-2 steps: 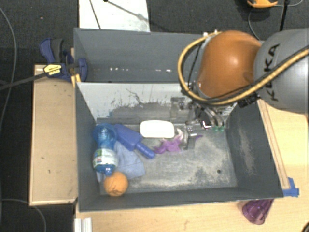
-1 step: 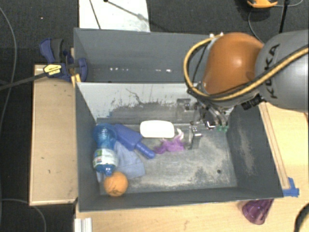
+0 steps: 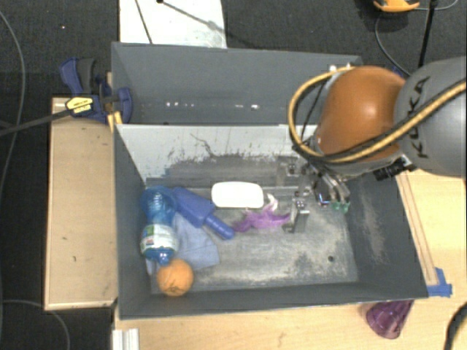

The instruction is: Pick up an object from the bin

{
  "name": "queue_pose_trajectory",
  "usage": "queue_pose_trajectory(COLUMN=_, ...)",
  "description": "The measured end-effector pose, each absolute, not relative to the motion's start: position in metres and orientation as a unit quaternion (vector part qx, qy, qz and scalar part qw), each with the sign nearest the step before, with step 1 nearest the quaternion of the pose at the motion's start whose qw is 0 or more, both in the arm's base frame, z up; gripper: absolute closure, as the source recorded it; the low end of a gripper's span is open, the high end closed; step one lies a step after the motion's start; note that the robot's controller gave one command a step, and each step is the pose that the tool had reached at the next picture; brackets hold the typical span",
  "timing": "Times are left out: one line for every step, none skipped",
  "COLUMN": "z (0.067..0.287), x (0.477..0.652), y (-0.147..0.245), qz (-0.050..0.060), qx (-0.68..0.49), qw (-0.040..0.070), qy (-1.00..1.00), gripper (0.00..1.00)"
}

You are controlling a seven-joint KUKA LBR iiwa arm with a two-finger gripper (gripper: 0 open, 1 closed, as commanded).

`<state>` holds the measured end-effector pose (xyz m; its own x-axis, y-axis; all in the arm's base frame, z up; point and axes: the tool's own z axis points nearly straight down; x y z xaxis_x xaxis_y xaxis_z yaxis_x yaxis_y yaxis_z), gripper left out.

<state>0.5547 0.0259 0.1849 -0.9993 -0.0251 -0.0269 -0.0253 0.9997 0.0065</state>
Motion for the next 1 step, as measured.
queue_pose_trajectory(z=0.1584, x=0.5549, y=0.0133, qz=0.003, qx=0.022, qw=0.003, qy=1.0, gripper=0.0)
